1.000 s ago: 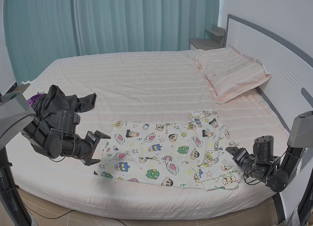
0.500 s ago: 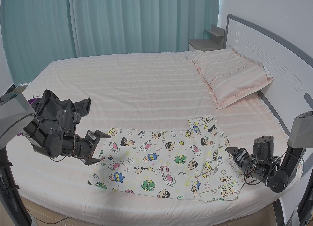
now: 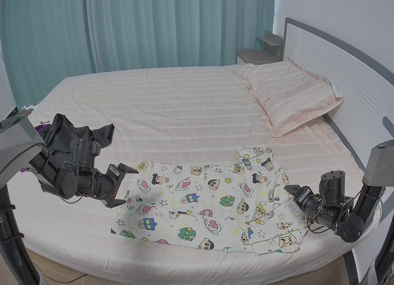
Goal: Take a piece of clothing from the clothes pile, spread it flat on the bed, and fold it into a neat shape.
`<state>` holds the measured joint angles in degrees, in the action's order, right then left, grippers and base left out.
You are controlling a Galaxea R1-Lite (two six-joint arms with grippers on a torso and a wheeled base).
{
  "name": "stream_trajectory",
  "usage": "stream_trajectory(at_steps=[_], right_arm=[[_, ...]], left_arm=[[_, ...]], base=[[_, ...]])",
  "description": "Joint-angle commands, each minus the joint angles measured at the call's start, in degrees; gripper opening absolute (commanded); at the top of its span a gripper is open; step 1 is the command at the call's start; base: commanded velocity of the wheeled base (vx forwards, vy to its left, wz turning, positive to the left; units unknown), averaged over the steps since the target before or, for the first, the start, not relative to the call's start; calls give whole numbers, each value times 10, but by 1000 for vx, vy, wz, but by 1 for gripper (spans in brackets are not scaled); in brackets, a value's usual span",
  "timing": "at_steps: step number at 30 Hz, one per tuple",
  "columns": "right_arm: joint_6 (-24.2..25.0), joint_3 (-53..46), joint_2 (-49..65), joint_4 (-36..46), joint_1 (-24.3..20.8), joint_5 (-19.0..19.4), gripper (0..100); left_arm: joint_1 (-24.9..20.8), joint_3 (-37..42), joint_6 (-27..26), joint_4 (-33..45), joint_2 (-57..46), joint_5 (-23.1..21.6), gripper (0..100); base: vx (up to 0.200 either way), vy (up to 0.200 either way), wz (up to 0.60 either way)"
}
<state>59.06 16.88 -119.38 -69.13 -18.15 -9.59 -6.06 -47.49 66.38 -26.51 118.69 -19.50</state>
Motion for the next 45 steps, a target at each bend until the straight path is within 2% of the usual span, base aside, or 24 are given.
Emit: stream_trajectory(at_steps=[1, 10, 16, 21, 23, 26, 27, 29, 39, 43, 45], right_arm=[[0, 0, 0, 0, 0, 0, 100], [0, 0, 0, 0, 0, 0, 100], [0, 0, 4, 0, 0, -1, 100], [-2, -13, 14, -1, -5, 4, 100], [-2, -18, 15, -2, -11, 9, 100], [-2, -23, 16, -9, -14, 12, 100], [-2, -23, 16, -10, -14, 12, 100], [-2, -27, 16, -16, -15, 14, 100], [-3, -43, 17, -44, -27, 18, 100], [-3, -43, 16, -45, -26, 19, 100], [-3, -43, 15, -46, -26, 19, 100]], left_arm=[[1, -1, 1, 0, 1, 1, 100], [1, 0, 0, 0, 1, 1, 100], [-19, 17, -20, -3, -5, 2, 100], [-63, 44, -147, -53, 14, -2, 100], [-77, 39, -182, -64, 36, 2, 100], [-93, 35, -244, -68, 52, 3, 100], [-94, 34, -247, -68, 52, 3, 100], [-115, 27, -309, -65, 72, 3, 100], [-152, 18, -402, -62, 103, 8, 100], [-157, 16, -426, -61, 113, 50, 100], [-156, 16, -433, -61, 113, 55, 100]], base=[[0, 200, 0], [0, 200, 0], [0, 0, 0], [0, 0, 0], [0, 0, 0], [0, 0, 0], [0, 0, 0], [0, 0, 0], [0, 0, 0], [0, 0, 0], [0, 0, 0]])
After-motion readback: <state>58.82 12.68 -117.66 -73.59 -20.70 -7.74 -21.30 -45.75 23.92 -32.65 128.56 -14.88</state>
